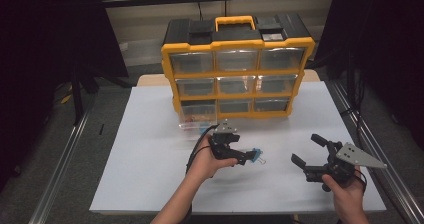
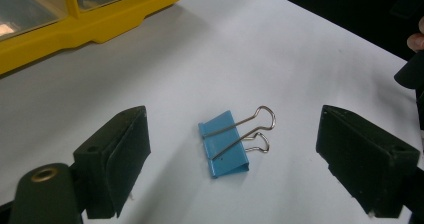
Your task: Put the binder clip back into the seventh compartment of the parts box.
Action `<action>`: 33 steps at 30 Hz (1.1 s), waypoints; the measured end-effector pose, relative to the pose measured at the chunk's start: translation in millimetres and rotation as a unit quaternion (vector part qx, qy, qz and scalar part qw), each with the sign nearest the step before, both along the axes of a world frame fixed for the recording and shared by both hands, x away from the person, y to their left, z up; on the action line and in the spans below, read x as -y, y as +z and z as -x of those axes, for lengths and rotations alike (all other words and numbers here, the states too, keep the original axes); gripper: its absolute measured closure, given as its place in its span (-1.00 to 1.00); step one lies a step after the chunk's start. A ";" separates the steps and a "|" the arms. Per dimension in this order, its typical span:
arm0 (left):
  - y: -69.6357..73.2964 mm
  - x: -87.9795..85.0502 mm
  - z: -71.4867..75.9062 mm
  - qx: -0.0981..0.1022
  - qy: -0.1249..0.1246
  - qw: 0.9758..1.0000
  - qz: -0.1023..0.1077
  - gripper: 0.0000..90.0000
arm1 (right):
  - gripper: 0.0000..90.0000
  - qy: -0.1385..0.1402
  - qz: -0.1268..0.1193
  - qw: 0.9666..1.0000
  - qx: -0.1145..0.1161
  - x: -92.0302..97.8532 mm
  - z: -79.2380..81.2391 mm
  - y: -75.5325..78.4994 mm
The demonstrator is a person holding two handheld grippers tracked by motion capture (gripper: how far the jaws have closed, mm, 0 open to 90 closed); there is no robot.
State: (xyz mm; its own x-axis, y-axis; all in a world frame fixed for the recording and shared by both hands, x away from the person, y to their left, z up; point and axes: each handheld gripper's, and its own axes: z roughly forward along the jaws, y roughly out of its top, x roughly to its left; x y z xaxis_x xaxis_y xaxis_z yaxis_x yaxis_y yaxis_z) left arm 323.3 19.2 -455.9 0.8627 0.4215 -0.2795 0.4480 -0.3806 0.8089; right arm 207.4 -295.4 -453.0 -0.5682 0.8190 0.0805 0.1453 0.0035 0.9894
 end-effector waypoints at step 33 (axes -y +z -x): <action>-18.3 12.0 1.0 0.017 -0.008 1.000 -0.022 -0.43 | -0.96 0.005 0.004 1.000 -0.002 -3.0 -2.5 -1.1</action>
